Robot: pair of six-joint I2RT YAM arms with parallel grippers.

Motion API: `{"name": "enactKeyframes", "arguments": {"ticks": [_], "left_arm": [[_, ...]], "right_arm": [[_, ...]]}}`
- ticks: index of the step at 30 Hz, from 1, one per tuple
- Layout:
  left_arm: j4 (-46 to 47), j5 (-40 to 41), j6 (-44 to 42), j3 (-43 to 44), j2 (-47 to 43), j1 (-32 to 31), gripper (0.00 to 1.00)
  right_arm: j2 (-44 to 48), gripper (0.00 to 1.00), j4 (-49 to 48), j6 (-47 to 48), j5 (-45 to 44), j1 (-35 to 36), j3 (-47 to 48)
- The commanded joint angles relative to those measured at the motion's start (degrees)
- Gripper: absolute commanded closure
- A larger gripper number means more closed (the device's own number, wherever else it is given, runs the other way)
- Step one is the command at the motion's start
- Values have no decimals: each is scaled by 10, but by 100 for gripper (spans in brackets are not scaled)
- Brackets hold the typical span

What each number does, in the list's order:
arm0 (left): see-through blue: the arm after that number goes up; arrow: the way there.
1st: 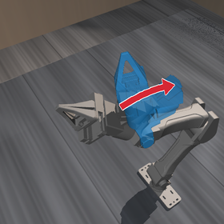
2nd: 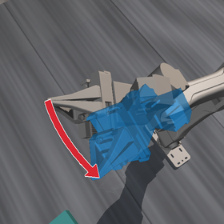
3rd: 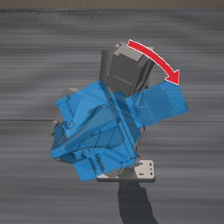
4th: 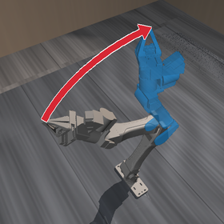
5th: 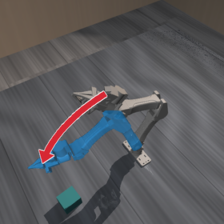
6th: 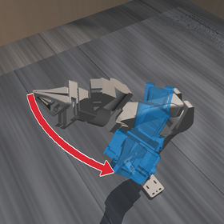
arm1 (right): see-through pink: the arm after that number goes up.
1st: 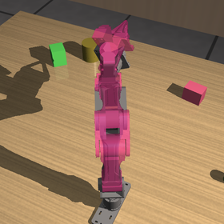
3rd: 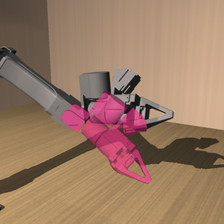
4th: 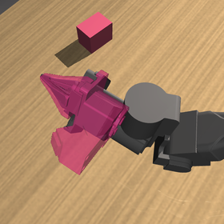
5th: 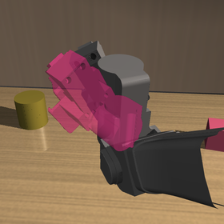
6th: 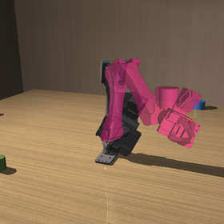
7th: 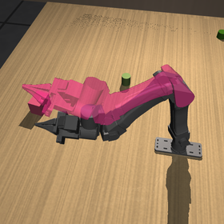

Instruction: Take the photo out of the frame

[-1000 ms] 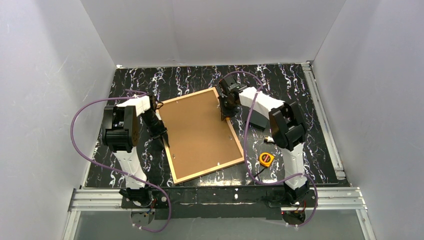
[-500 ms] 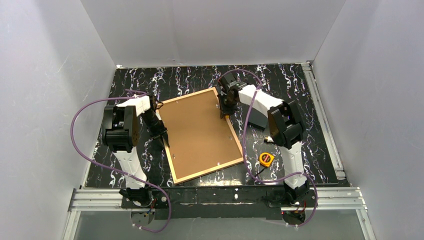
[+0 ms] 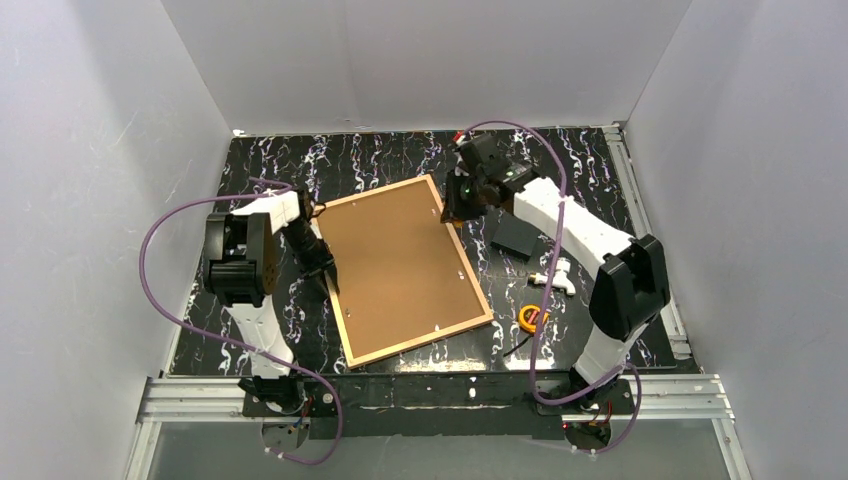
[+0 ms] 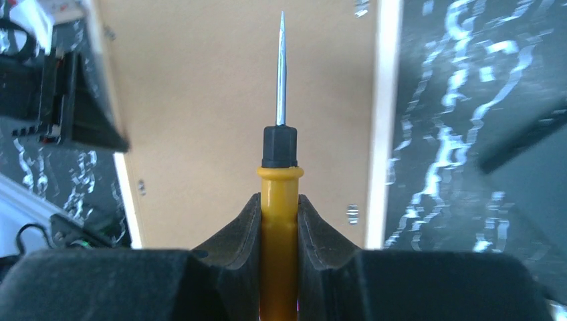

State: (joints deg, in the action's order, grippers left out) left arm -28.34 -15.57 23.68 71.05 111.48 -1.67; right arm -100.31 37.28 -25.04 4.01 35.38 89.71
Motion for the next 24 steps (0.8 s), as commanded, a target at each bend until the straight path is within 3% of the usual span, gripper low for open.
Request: {"name": "enactKeyframes", "arguments": {"ticks": [1,9,14,24], "left_arm": [[-55,7,8,-9,-72,14,66],[-44,-25,38,27,-90,82,29],[-28,-66,66,96,-18,108,25],[-56,-43,70,253,123,120,30]], "right_arm": [[-20,99,-69,-58,27,63,-36],[-99,99,-103,-98,45,149,18],[-189,99,-89,-108,80,179,122],[-338,99,-47,-148,114,193,308]]}}
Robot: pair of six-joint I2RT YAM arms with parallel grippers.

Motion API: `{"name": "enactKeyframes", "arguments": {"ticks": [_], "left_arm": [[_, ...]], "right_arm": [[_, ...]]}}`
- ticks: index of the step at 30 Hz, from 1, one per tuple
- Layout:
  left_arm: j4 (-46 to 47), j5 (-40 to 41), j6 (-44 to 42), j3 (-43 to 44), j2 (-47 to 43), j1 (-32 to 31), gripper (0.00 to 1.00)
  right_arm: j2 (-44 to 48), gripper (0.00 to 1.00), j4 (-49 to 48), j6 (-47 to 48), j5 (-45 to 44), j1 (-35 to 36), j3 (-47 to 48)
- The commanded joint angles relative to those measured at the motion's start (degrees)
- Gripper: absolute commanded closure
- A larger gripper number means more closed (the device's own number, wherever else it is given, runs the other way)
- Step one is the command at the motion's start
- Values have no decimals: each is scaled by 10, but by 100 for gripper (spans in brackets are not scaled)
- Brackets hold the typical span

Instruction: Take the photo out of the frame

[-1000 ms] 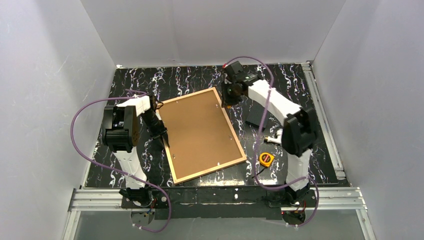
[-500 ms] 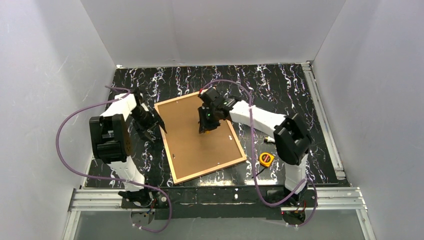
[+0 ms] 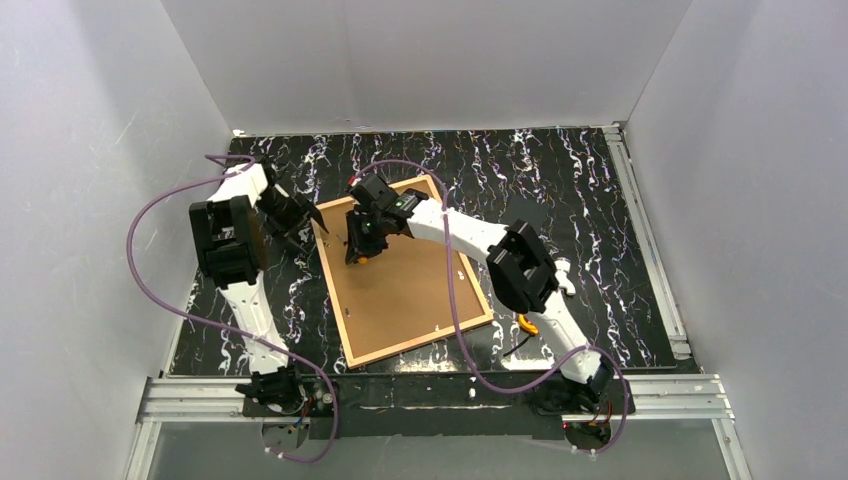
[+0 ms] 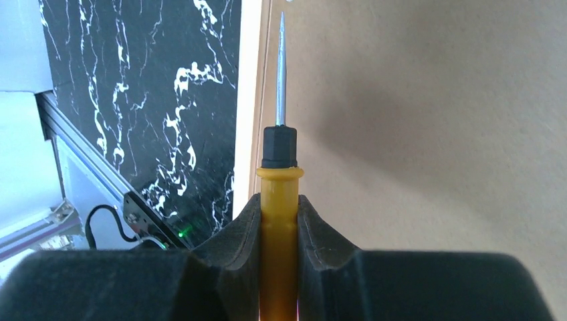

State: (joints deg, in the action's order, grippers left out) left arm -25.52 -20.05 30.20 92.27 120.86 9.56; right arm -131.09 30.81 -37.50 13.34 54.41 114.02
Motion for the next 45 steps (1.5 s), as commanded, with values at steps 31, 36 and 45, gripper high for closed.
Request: {"name": "enactKeyframes", "arguments": {"ticks": [31,36,45], "left_arm": [[-85,69,-58,-60,3,-9,100],[-94,83,-68,-48,13,-12,100],[-97,87,-70,-45,16,-14,100]], "right_arm": [[-60,99,60,-3,-1,60,51],[-56,99,78,5,-17,74,44],[-60,99,70,14,-4,83,40]]}}
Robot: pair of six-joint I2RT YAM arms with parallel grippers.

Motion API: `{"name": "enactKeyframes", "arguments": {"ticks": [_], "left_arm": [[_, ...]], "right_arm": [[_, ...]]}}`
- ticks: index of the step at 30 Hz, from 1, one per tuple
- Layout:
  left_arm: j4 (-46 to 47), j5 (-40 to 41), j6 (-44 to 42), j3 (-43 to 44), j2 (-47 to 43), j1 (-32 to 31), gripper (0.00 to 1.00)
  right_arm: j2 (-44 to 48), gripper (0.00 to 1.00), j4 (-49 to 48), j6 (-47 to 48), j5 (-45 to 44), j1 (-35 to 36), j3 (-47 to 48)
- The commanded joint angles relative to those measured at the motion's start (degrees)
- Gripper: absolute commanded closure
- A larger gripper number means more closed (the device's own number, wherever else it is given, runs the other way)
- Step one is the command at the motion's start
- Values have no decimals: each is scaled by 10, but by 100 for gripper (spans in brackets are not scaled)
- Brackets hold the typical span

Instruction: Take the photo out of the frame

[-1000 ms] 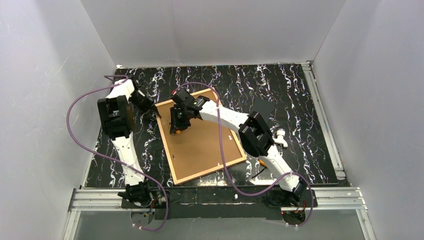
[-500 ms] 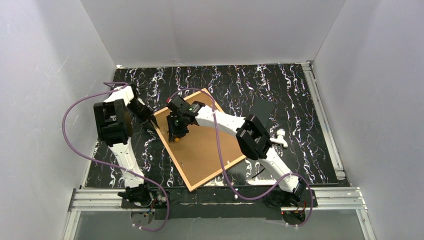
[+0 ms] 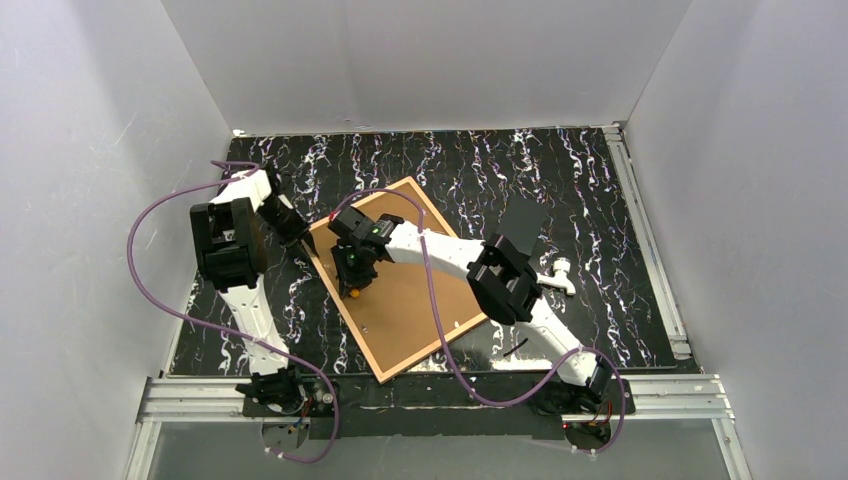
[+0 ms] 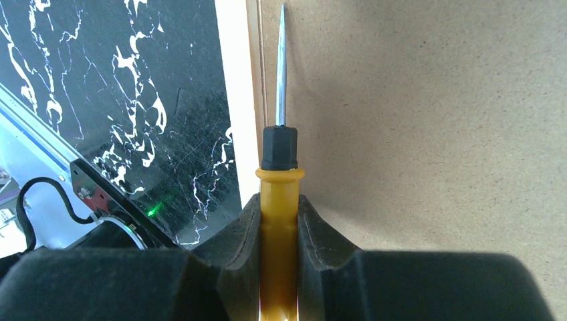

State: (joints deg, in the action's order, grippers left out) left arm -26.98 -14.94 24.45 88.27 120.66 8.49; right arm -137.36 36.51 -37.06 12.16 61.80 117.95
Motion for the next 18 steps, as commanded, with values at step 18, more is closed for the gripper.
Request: {"name": "enactKeyframes", "arguments": {"ticks": [18], "left_arm": [[-84,46,-17,-6,16,-19,100]], "right_arm": [[-48,99,28,-4,-15,-4,68]]}}
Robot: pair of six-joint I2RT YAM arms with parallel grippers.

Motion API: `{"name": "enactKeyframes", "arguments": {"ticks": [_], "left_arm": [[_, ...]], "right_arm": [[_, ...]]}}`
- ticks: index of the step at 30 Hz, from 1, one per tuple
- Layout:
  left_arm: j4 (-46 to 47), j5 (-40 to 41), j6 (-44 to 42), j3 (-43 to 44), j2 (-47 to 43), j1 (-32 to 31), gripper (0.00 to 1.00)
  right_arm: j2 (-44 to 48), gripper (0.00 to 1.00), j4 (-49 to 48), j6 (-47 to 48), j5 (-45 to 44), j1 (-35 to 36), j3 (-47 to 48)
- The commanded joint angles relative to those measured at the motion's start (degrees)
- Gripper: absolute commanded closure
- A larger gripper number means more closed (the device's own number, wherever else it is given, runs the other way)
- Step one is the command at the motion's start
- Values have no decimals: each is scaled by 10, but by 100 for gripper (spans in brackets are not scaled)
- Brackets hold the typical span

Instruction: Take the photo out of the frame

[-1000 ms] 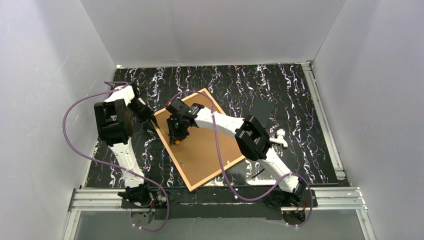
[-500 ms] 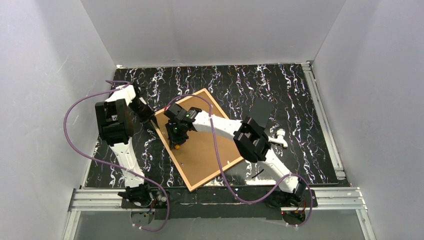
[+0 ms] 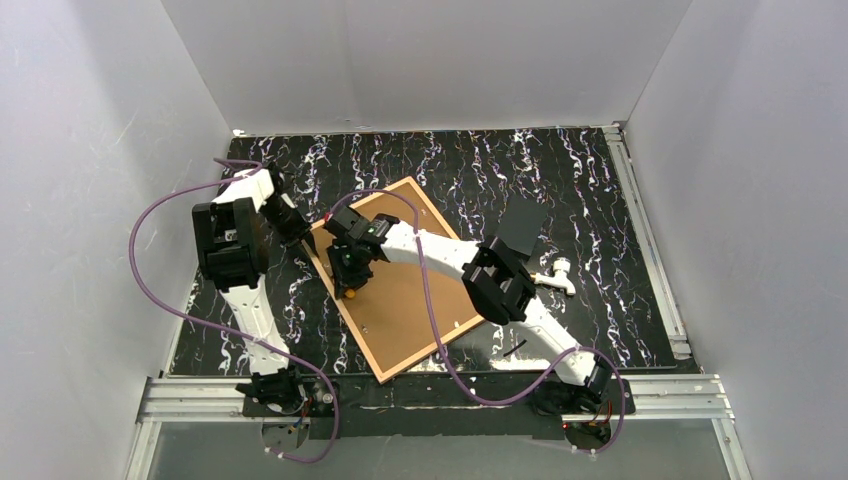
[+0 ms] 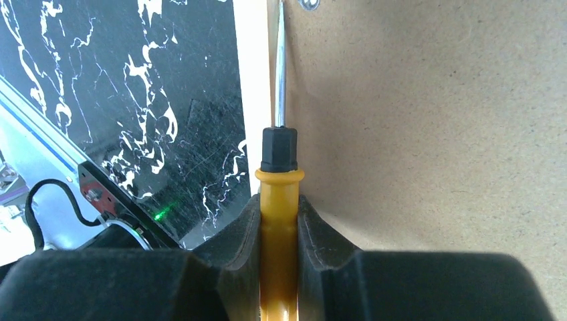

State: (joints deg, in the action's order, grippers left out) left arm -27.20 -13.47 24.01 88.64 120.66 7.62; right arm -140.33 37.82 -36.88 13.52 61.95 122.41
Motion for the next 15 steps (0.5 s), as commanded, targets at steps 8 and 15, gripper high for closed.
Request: {"name": "enactKeyframes", "arguments": {"ticks": [8,15], "left_arm": [[-84,37,-13,-9,18,-14,100],[-85,37,-13,-8,18,-15,100]], "right_arm": [[-23,99,15,-24,-45,-24,36],[-44,99,16,-18,-22,-38,83]]}}
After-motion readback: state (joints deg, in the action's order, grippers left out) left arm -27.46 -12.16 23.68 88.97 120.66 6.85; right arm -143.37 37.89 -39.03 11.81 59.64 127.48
